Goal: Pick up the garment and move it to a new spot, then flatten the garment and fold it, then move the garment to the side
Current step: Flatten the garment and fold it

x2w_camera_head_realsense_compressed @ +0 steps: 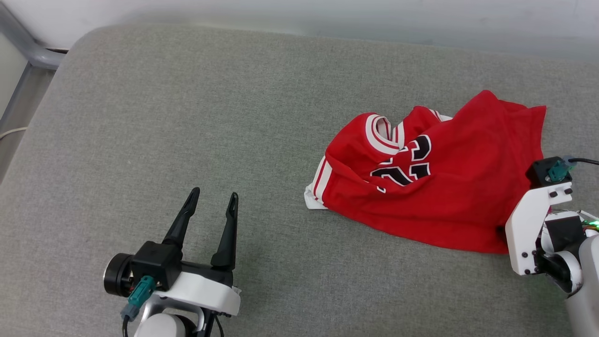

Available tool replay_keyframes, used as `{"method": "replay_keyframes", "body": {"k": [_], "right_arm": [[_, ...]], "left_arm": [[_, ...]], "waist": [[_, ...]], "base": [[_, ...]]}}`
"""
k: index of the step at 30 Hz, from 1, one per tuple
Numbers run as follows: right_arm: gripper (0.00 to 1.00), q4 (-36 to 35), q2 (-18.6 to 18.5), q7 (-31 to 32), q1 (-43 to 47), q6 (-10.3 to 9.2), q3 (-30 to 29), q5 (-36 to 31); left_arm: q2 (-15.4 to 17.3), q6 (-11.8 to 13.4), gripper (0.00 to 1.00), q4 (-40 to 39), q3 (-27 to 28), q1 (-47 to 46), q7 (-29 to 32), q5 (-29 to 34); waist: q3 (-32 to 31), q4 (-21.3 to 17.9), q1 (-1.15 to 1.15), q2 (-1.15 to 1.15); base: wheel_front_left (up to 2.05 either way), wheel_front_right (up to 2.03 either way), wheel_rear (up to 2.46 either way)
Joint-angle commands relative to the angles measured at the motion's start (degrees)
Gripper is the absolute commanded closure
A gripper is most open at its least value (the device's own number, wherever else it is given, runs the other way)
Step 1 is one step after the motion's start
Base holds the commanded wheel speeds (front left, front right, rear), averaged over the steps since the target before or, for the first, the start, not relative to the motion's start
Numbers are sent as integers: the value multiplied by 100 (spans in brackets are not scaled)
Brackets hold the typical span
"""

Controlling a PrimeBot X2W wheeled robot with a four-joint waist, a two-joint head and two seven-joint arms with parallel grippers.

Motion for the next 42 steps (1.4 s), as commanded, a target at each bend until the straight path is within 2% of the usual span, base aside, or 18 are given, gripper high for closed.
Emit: {"method": "replay_keyframes", "body": {"k": [1, 2, 3, 4, 10, 14, 19, 23, 28, 33, 36, 37, 38, 42], "right_arm": [[0, 196, 50, -2, 93, -2, 71, 66], [46, 290, 45, 6, 117, -2, 116, 85], [82, 356, 29, -1, 145, -2, 163, 102], [100, 399, 13, -26, 166, -2, 202, 119], [100, 149, -137, -154, 386, -3, 322, 429], [100, -377, -218, -34, 765, -3, 238, 726], [100, -1179, -274, 283, 1738, -3, -24, 977], [100, -1774, -54, 527, 2765, -3, -437, 1086], [100, -2295, 457, 705, 3805, -3, -890, 1034], [100, -2457, 964, 751, 4307, -3, -878, 913], [100, -2529, 1045, 626, 4258, -3, -838, 826], [15, -2561, 1044, 566, 4171, -3, -845, 791], [0, -2592, 1030, 544, 4103, -3, -812, 780], [0, -2903, 760, 614, 3748, -3, -688, 880]], "left_arm": [[-8, 11, 0, 8, -14, -39, -15, 5], [-8, 19, 0, 8, -14, -28, -15, 11], [-7, 26, 0, 10, -6, -13, -15, 15], [-8, 32, 0, 16, 11, 10, -15, 21], [-8, 19, 0, 102, 91, 118, -15, 13], [-8, 32, 0, 105, 123, 189, -15, -27], [-7, 83, 0, 91, 153, 332, -15, -57], [-7, 103, 0, 69, 162, 385, -15, -96], [-7, 136, 0, 45, 134, 369, -15, -145], [-7, 149, 0, 62, 94, 356, -15, -172], [-7, 142, 0, 82, 80, 349, -15, -183], [-8, 140, 0, 84, 77, 345, -15, -175], [-7, 137, 0, 91, 78, 338, -15, -163], [-7, 126, 0, 113, 101, 311, -15, -124]], "waist": [[4, 8, -1, 0], [-1, 9, -1, 0], [-12, 3, -1, 0], [-34, -12, -1, 0], [-320, -168, -1, 0], [-528, -328, -1, 0], [-761, -508, -1, 0], [-830, -559, -1, 0], [-823, -571, -1, 0], [-803, -583, -1, 0], [-805, -603, -1, 0], [-806, -614, -1, 0], [-812, -623, -1, 0], [-829, -640, -1, 0]], "base": [[0, 0, 0], [0, 0, 0], [0, 0, 0], [0, 0, 0], [0, 0, 0], [0, 0, 0], [0, 0, 0], [0, 0, 0], [0, 0, 0], [0, 0, 0], [0, 0, 0], [0, 0, 0], [0, 0, 0], [0, 0, 0]]}}
